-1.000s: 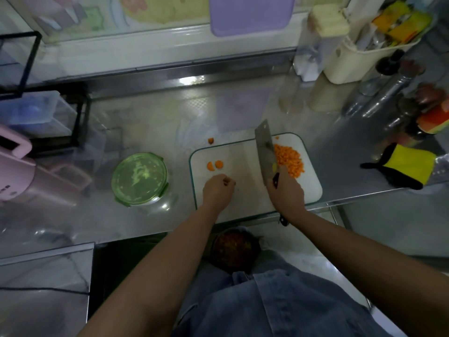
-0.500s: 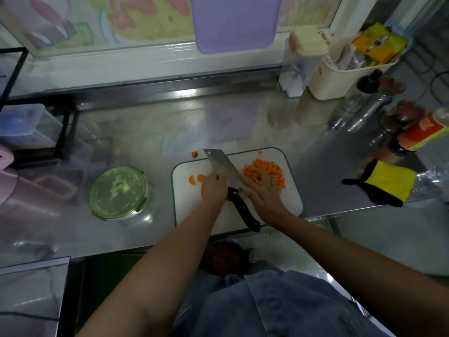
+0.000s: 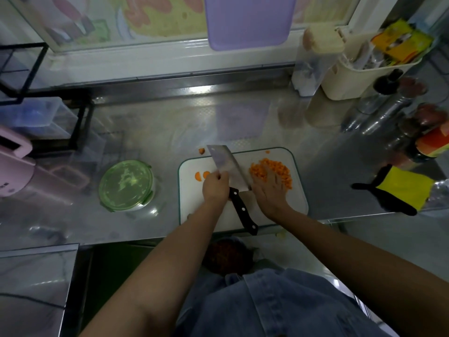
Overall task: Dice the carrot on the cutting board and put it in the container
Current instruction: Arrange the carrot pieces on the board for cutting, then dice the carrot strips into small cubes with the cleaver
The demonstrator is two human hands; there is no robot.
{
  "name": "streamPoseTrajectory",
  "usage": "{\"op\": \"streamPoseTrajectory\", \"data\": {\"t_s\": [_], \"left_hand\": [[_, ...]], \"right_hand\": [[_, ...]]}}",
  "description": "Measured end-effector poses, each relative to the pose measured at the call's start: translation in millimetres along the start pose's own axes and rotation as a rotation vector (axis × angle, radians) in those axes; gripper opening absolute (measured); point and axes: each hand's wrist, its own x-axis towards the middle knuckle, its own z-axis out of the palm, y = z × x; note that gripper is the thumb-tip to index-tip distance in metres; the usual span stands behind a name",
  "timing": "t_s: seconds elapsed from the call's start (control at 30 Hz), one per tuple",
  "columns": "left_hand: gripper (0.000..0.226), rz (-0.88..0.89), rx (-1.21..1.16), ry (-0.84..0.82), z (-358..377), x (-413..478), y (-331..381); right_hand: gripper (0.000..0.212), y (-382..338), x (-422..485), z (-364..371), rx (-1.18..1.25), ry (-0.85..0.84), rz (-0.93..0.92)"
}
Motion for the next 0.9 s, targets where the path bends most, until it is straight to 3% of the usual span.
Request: {"op": "streamPoseTrajectory", "data": {"t_s": [0.13,0.2,0.27,0.33,0.43,0.6,0.67,0.8,0.9], "left_hand": [[0.039,0.022,0.001,0.000,-8,-4,-2],[0.038,0.020,0.006,0.022,-13,-6,-3],[0.039,0.016,0.031,0.062,-18,-5,-4],[0.040,0.012,0.035,0.096,-24,-4,-6],[0.036,0.018,0.041,0.104,-31,-3,-12],[0.039,0.095,0.084,0.096,-36,-7,-12],[0.037,0.143,0.100,0.104,-38,-8,-15],[0.027,0.209,0.148,0.109,-43,-11,-19],[0.022,0.278,0.197,0.064,-44,-13,-19]], "right_hand": [[0.068,-11,3,2,-0.062,-0.036,-0.061],[0.060,-16,6,3,-0.093,-0.041,0.007],[0.060,-19,8,2,-0.093,0.001,0.058],[0.061,-23,7,3,-0.093,0.049,-0.006],[0.040,-28,7,11,-0.061,0.138,-0.126],[0.017,-36,0,13,0.089,0.172,-0.058],[0.022,-43,-5,11,0.192,0.109,-0.036],[0.049,-57,-14,14,0.276,-0.278,-0.054],[0.060,-65,-19,24,0.223,-0.306,-0.069]]}}
